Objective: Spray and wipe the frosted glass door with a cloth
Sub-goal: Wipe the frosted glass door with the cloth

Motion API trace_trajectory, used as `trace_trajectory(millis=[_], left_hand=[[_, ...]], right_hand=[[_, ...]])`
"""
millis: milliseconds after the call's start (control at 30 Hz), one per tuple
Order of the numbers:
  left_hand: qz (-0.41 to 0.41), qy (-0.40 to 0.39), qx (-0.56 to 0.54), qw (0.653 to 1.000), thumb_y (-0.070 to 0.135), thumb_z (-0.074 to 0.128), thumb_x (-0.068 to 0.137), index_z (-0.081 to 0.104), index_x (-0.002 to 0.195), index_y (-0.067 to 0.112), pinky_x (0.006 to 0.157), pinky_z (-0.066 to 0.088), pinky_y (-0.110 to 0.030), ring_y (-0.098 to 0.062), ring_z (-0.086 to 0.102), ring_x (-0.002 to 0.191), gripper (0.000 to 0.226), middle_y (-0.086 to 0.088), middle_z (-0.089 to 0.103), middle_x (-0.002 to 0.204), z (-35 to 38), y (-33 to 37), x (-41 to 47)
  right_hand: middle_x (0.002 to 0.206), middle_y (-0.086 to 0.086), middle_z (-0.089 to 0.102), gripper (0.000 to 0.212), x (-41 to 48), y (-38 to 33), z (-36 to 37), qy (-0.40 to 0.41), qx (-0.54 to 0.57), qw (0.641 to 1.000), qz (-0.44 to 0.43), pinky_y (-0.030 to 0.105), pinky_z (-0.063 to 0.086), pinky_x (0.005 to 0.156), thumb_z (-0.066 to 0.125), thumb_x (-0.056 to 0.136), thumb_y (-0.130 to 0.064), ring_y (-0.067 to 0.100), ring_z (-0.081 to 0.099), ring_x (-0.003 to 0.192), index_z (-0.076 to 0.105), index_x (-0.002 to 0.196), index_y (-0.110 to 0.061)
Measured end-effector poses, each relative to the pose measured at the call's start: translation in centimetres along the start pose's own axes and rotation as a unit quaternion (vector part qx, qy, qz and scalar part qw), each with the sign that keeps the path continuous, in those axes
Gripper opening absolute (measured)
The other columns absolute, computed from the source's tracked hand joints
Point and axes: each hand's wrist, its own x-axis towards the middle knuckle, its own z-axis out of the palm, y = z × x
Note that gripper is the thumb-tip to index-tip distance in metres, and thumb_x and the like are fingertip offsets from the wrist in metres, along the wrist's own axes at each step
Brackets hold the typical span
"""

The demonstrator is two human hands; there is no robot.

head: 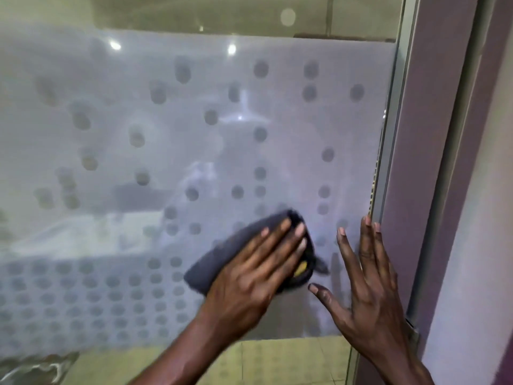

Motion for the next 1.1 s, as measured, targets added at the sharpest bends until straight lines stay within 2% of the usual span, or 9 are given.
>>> trace_trajectory(millis=[167,267,333,533,633,767,867,1000,1100], left_hand=[[-0.021,-0.057,0.019,0.998,0.004,0.02,0.117,0.045,0.168,0.013,0.13,0.036,-0.044,-0.026,0.028,0.171,0.058,-0.003,0.033,0.182,1.9,1.8,-9.0],[-0.123,0.027,0.021,0.992,-0.021,0.034,0.091,0.05,0.163,0.008,0.137,0.03,-0.047,-0.032,0.032,0.169,0.08,-0.007,0.034,0.181,1.0,1.5,-7.3],[-0.217,0.092,0.004,0.972,-0.02,0.039,0.068,0.047,0.163,0.002,0.141,0.021,-0.051,-0.039,0.026,0.17,0.098,-0.013,0.027,0.182,-0.4,0.6,-3.7],[-0.297,0.245,-0.038,0.922,-0.02,0.047,0.061,0.04,0.165,-0.008,0.139,0.02,-0.065,-0.056,0.023,0.166,0.105,-0.034,0.033,0.175,-4.9,-4.0,10.9],[-0.259,0.228,-0.006,0.939,-0.019,0.049,0.071,0.039,0.168,-0.002,0.139,0.022,-0.059,-0.05,0.027,0.167,0.099,-0.027,0.035,0.177,-5.8,-5.6,16.8],[-0.085,0.129,0.054,0.987,-0.017,0.047,0.089,0.034,0.172,0.006,0.142,0.02,-0.047,-0.038,0.026,0.17,0.087,-0.015,0.031,0.181,-5.2,-5.9,19.1],[0.02,0.061,0.059,0.996,-0.017,0.04,0.09,0.031,0.173,0.005,0.142,0.02,-0.047,-0.033,0.023,0.172,0.087,-0.013,0.028,0.183,-3.9,-4.5,17.6],[0.066,0.018,0.021,0.997,-0.013,0.022,0.104,0.033,0.172,0.006,0.142,0.021,-0.046,-0.03,0.022,0.172,0.071,-0.012,0.027,0.183,-0.9,-1.1,12.8],[0.067,-0.012,-0.018,0.998,0.007,0.001,0.117,0.034,0.172,0.008,0.142,0.022,-0.044,-0.026,0.02,0.173,0.064,-0.008,0.027,0.183,1.1,1.5,7.8]], right_hand=[[0.184,0.007,0.001,0.099,0.1,0.5,-0.6,-0.017,0.003,1.0,-0.009,0.066,0.041,0.121,0.061,0.092,-0.069,0.032,0.005,0.171,0.025,0.172,-0.023],[0.185,0.005,-0.001,0.099,0.0,0.5,-0.9,-0.024,0.008,1.0,-0.008,0.066,0.042,0.121,0.063,0.093,-0.068,0.03,0.003,0.171,0.023,0.172,-0.024],[0.185,0.004,-0.002,0.099,0.0,0.6,-1.1,-0.025,0.016,1.0,-0.01,0.065,0.042,0.122,0.067,0.094,-0.065,0.029,0.002,0.172,0.023,0.172,-0.024],[0.185,0.003,-0.004,0.1,0.0,0.8,-1.7,-0.038,0.032,0.999,-0.017,0.062,0.039,0.125,0.074,0.094,-0.06,0.027,-0.002,0.172,0.021,0.172,-0.026],[0.185,0.003,-0.002,0.099,0.0,1.1,-1.8,-0.037,0.035,0.998,-0.022,0.058,0.038,0.127,0.073,0.095,-0.058,0.026,-0.001,0.172,0.021,0.172,-0.025],[0.184,0.006,0.003,0.1,-0.2,1.6,-1.5,-0.022,0.049,0.998,-0.027,0.055,0.037,0.128,0.076,0.096,-0.053,0.027,0.004,0.172,0.022,0.172,-0.018],[0.183,0.012,0.008,0.102,-0.4,1.7,-0.9,0.001,0.072,0.997,-0.034,0.055,0.032,0.132,0.077,0.097,-0.048,0.031,0.007,0.171,0.021,0.17,-0.005],[0.18,0.021,0.018,0.097,-1.1,1.5,-0.4,0.051,0.104,0.993,-0.016,0.051,0.029,0.135,0.078,0.095,-0.035,0.036,0.017,0.169,0.025,0.165,0.007],[0.179,0.025,0.017,0.089,-1.6,1.7,-0.2,0.067,0.105,0.992,-0.017,0.047,0.024,0.137,0.072,0.093,-0.018,0.039,0.014,0.169,0.026,0.163,0.011]])
